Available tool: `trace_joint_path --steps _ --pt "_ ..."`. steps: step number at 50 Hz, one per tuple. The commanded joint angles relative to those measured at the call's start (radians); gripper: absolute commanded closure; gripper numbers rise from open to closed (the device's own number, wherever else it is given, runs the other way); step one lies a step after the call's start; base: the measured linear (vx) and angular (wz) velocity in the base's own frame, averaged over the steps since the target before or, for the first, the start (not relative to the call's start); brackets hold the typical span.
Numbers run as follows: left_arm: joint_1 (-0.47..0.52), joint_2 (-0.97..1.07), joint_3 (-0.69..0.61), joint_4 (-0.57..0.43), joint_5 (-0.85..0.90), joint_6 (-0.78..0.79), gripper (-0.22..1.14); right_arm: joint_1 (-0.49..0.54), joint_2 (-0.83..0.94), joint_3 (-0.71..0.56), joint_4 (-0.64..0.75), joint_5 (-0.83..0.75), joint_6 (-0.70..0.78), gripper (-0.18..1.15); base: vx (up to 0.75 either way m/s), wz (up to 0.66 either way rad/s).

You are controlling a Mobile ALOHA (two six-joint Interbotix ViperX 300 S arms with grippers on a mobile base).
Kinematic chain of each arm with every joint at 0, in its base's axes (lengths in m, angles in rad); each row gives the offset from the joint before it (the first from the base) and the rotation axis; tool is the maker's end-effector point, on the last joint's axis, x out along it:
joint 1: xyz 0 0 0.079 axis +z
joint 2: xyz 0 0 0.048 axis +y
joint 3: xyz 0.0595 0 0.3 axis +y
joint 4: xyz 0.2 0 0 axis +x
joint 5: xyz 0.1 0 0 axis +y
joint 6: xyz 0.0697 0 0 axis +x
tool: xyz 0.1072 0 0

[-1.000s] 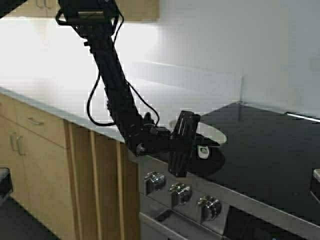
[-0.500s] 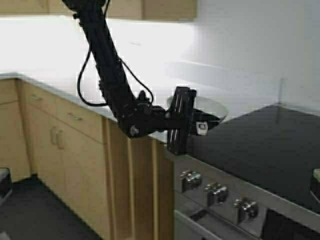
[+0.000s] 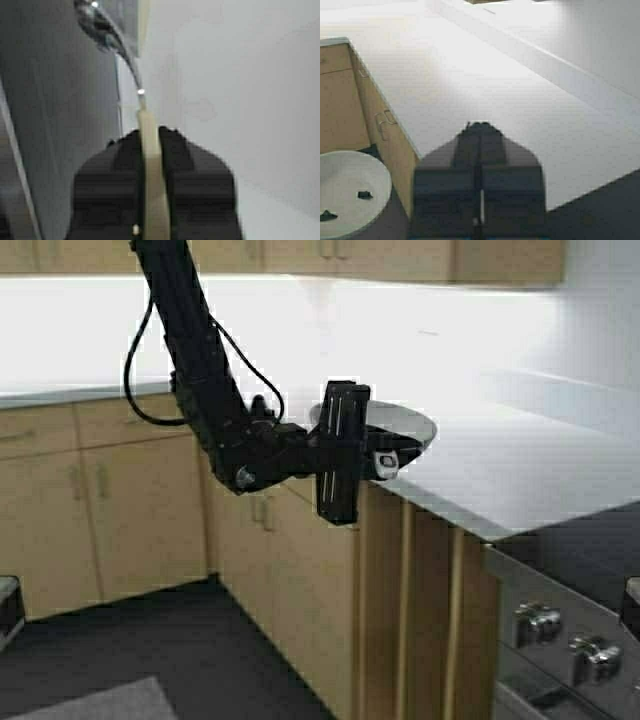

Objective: Wash the pan

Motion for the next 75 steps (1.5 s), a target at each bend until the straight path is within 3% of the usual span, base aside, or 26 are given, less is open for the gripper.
trace_joint_path --steps 1,45,75 --pt "-0.003 -0.071 0.023 -0.011 -0.018 0.046 0.89 0.002 0.009 -0.017 -0.002 -0.003 -0.002 0.91 0.06 0.38" --pt "-0.003 -0.081 0.137 -0.034 -0.124 0.077 0.89 0.002 0.034 -0.014 -0.035 -0.003 -0.008 0.91 0.08 0.48" --pt "-0.003 -0.057 0.107 -0.089 -0.121 0.077 0.89 0.002 0.017 -0.017 -0.035 -0.003 0.003 0.91 0.10 0.68"
